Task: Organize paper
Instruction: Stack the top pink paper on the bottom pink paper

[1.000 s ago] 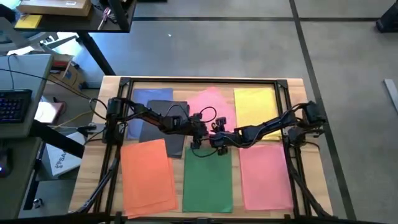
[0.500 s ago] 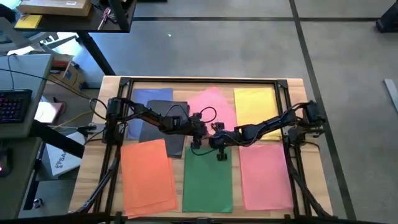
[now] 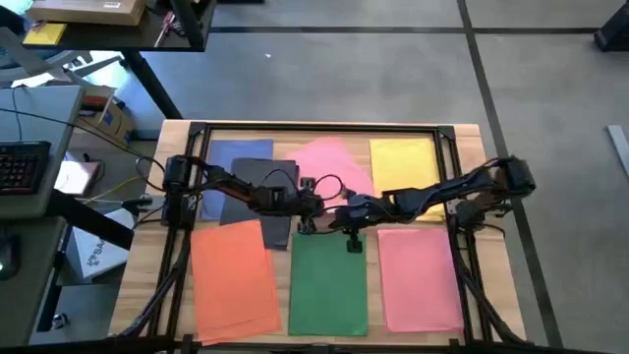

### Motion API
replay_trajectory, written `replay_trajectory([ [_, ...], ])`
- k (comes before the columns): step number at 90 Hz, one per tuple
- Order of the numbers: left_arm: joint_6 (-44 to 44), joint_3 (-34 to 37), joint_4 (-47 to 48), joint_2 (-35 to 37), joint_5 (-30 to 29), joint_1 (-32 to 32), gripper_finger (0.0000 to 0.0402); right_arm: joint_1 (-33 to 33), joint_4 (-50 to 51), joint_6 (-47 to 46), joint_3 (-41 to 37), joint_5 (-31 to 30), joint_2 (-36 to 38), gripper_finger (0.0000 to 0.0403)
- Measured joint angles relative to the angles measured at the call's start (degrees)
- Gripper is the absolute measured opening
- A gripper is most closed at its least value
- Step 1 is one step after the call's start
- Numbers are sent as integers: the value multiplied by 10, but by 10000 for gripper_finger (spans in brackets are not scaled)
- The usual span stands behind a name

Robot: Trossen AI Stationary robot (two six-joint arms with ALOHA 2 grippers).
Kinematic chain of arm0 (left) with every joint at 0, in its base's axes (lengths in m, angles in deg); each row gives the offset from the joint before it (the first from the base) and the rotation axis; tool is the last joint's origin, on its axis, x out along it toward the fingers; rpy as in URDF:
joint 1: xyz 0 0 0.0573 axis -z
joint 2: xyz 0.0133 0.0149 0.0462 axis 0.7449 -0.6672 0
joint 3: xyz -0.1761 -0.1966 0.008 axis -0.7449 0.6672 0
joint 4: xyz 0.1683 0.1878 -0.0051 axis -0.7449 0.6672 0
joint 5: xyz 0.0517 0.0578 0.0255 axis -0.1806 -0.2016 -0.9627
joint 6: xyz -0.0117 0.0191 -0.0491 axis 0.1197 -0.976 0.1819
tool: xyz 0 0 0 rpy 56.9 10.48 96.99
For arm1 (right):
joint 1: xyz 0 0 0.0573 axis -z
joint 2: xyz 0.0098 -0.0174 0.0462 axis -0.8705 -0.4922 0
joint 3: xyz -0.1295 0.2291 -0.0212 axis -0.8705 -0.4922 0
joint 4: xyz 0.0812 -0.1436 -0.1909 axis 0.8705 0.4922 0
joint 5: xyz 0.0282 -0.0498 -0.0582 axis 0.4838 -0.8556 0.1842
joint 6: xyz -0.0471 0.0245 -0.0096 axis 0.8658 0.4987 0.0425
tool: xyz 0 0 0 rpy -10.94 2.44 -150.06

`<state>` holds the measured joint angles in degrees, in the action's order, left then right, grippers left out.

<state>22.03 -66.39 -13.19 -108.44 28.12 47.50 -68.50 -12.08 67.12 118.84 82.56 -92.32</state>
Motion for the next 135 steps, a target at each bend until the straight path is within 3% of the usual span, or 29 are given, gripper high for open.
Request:
replay_trajectory([
  [23, -18, -1, 71, 88, -43, 57, 0, -62, 173, -7, 0, -112, 68, 13],
  [37, -7, -1, 99, 137, -43, 99, 0, -106, 217, -25, 0, -171, 53, 73],
  [51, 12, -1, 109, 156, -48, 146, 0, -144, 219, -28, 0, -275, 2, 144],
  [63, 32, -1, 112, 155, -63, 179, 0, -162, 209, -36, 0, -309, -48, 170],
  [74, 53, -1, 110, 155, -79, 204, 0, -172, 206, -76, 0, -311, -77, 138],
  [90, 54, -1, 67, 152, -92, 226, 0, -204, 237, -138, 18, -308, -76, 15],
  [103, 17, -2, -13, 123, -59, 229, 0, -246, 349, -198, 84, -294, -75, 2],
  [116, -21, -2, -103, 80, -27, 230, 0, -299, 462, -305, 135, -198, -74, 0],
  [135, -35, -55, -193, -9, 35, 234, 0, -401, 494, -461, 141, -131, -74, 0],
])
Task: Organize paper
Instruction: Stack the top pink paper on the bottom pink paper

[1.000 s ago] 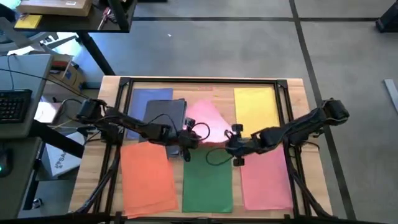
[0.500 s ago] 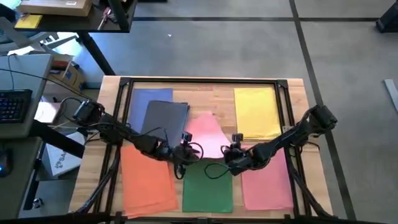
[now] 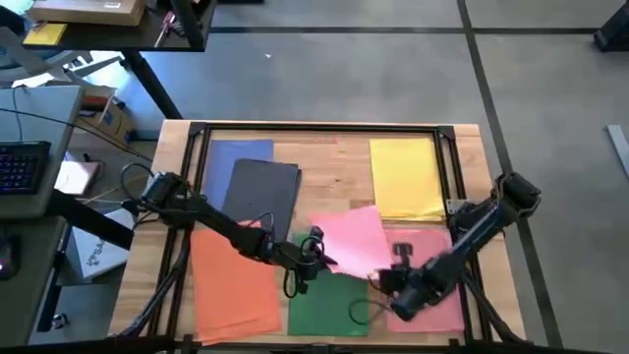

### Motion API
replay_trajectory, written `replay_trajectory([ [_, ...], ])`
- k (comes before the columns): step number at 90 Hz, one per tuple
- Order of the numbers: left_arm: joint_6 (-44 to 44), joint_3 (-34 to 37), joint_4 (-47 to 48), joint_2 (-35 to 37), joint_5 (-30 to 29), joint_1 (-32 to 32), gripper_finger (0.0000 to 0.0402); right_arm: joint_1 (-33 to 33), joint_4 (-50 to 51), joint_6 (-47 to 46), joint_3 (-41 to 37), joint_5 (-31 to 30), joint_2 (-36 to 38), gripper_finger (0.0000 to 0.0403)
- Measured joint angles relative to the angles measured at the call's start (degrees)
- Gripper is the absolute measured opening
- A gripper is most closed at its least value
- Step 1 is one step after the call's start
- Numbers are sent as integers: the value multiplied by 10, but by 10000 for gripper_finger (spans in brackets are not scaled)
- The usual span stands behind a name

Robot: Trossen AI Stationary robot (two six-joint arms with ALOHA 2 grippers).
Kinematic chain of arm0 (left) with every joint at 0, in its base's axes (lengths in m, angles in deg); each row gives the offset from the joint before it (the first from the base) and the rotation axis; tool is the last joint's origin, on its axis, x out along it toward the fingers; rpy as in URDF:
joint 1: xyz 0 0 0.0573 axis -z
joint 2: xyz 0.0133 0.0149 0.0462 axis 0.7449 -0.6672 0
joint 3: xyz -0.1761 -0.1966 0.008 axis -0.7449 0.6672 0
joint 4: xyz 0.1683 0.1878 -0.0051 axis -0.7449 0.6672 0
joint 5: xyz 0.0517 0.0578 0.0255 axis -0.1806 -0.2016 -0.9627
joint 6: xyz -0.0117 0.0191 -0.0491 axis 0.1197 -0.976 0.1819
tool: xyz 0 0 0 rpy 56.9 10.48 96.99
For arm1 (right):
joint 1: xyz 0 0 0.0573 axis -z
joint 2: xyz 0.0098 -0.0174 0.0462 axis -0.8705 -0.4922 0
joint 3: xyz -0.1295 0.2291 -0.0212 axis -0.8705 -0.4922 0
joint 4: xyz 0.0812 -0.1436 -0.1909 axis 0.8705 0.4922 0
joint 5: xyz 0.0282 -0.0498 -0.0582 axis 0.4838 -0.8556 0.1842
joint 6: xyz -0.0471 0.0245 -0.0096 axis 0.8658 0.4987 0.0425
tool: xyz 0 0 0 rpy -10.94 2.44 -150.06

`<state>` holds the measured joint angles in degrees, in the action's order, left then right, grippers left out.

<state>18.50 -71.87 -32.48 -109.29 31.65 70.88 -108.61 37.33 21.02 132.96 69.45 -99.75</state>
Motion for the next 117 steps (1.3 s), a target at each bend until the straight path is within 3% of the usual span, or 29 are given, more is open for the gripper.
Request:
replay_trajectory([
  [14, -37, -82, 5, -80, 15, 4, 0, -60, 9, -125, 2, 0, 0, 0],
  [32, -138, -175, 82, -109, -45, 29, 0, -112, 70, -213, 61, -21, -2, 0],
  [56, -186, -193, 60, -125, -23, 14, 0, -146, 202, -289, 167, -20, -2, 0],
  [81, -221, -236, 34, -177, 28, -8, 0, -170, 224, -350, 180, 73, -4, 18],
  [102, -225, -329, 42, -255, 56, -10, 0, -194, 218, -435, 170, 140, -14, 76],
  [117, -223, -413, 118, -301, 58, -11, 0, -209, 205, -503, 176, 230, -8, 112],
])
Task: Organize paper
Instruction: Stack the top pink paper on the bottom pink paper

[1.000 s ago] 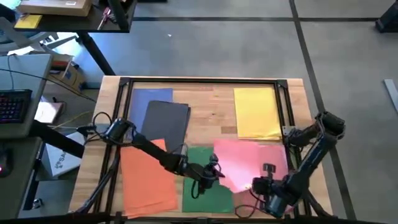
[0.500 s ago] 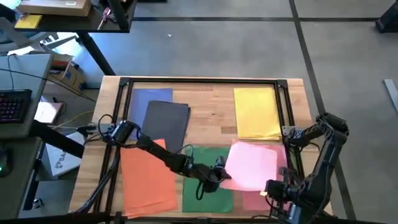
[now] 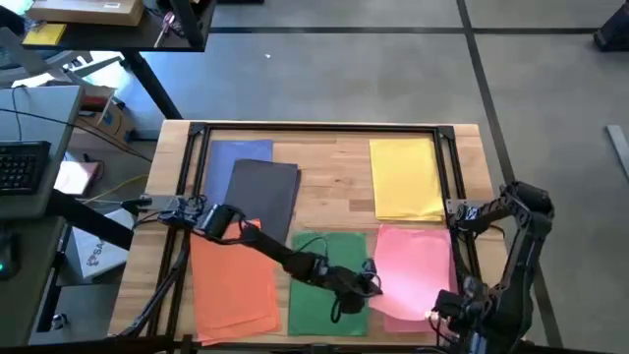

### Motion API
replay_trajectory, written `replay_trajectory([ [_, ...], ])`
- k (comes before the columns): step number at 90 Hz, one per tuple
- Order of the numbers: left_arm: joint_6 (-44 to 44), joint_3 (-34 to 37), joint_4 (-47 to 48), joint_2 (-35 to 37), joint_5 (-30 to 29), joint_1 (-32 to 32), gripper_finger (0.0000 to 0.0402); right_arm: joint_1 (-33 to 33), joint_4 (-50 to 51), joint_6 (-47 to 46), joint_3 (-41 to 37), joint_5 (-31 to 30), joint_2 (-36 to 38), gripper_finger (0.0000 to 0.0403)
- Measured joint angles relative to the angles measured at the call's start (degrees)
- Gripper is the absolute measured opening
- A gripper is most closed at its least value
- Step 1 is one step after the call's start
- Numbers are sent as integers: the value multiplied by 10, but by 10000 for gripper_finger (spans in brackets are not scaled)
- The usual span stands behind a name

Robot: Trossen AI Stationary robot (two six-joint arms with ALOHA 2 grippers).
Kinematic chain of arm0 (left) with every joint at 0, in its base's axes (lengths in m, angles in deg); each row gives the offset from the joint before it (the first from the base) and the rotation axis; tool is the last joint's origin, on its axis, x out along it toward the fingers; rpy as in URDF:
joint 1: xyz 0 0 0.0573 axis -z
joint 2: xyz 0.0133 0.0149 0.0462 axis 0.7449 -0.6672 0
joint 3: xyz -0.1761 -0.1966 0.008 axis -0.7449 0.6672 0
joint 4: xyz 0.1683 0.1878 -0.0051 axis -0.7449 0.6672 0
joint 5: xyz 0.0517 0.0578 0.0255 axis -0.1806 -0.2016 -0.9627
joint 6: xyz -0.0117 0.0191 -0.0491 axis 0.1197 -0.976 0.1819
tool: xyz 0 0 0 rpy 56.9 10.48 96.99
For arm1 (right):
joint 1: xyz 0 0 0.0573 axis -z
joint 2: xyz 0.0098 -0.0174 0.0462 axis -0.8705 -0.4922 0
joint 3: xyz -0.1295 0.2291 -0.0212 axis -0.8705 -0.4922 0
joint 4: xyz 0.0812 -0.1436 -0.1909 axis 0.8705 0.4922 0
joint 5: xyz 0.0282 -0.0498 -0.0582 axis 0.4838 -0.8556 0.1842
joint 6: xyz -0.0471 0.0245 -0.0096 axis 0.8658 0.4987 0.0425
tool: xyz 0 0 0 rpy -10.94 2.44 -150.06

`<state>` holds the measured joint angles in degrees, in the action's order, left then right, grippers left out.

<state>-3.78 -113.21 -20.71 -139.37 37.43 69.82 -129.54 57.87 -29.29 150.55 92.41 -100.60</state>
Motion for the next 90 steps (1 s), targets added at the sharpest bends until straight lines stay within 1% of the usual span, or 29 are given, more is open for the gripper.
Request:
replay_trajectory([
  [5, 9, -23, 22, -10, 3, 0, 0, -7, 0, -16, 6, 6, 0, 117],
  [15, 25, -51, 28, -25, 8, 1, 0, -23, 6, -43, 19, 7, 0, 119],
  [28, 67, -69, 49, -29, 7, -1, 0, -40, 17, -77, 22, -19, 0, 119],
  [33, 90, -69, 55, -29, -8, -1, 0, -45, 17, -83, 22, -31, 0, 119],
  [39, 105, -70, 58, -30, -47, 3, 0, -49, 18, -92, 22, -47, 0, 119],
  [43, 107, -74, 61, -30, -62, 6, 0, -50, 22, -96, 22, -56, 0, 119],
  [49, 115, -81, 64, -30, -64, 13, 0, -50, 28, -99, 22, -60, 0, 119],
  [59, 164, -95, 74, -32, -58, 23, 0, -50, 35, -99, 22, -64, 0, 119],
  [73, 202, -149, 102, -64, -56, 16, 0, -49, 38, -101, 22, -78, 0, 119],
  [90, 207, -249, 196, -123, -62, 13, 0, -49, 37, -103, 22, -94, 0, 119],
])
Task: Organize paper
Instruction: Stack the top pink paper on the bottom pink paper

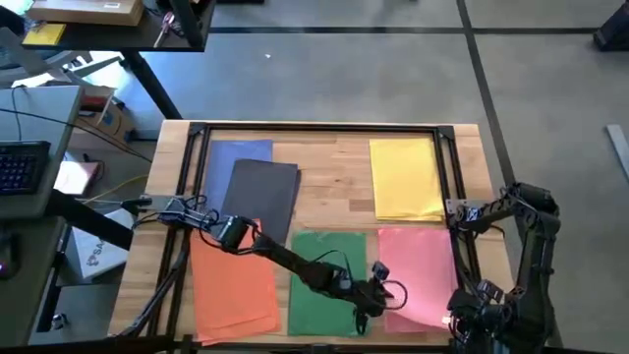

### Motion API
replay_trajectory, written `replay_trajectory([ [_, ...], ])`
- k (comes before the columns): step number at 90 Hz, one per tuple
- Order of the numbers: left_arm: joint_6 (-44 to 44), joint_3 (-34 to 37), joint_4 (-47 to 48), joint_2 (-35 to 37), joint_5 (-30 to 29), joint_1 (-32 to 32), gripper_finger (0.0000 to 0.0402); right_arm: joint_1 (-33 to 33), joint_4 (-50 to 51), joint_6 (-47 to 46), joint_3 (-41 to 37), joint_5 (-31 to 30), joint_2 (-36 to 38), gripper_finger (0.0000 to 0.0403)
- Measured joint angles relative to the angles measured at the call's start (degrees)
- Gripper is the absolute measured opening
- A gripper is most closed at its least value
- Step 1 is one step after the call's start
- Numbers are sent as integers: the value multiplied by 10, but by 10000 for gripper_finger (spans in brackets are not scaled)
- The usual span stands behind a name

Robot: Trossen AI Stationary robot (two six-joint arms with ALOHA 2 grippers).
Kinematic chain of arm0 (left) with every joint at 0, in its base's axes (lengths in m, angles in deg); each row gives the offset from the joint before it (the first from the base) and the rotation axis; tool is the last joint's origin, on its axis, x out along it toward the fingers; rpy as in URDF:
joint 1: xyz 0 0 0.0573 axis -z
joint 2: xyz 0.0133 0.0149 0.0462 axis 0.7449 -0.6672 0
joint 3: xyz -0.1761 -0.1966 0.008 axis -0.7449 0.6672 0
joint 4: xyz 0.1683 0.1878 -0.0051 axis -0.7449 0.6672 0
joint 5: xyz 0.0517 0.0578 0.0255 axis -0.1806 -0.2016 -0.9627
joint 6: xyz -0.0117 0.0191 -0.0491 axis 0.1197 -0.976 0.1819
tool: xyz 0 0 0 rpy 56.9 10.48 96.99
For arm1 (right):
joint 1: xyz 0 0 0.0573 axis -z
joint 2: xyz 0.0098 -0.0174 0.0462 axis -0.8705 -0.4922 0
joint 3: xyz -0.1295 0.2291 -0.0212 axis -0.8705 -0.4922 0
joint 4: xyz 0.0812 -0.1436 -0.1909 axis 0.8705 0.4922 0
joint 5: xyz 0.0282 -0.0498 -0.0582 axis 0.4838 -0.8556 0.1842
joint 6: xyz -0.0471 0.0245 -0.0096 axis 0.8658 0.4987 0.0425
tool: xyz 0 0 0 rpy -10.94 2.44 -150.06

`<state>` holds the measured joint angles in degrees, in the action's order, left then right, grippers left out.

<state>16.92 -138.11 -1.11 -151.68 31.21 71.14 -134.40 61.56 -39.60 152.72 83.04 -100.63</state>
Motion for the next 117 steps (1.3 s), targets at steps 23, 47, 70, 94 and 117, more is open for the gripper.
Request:
replay_trajectory([
  [23, -18, -25, 2, -7, 23, 2, 0, 0, 0, 3, 0, -22, 0, 119],
  [47, 12, -25, 0, -7, 78, -8, 10, 0, 0, 5, 0, -45, 0, 119],
  [70, 41, -24, -22, -19, 88, -13, 73, 0, 0, 5, 0, -46, 0, 119],
  [94, 57, -24, -30, -20, 105, -16, 133, 0, 0, 3, 0, -56, -2, 119],
  [117, 59, -65, 74, -21, 130, -16, 195, 0, 0, 5, 0, -75, -3, 119],
])
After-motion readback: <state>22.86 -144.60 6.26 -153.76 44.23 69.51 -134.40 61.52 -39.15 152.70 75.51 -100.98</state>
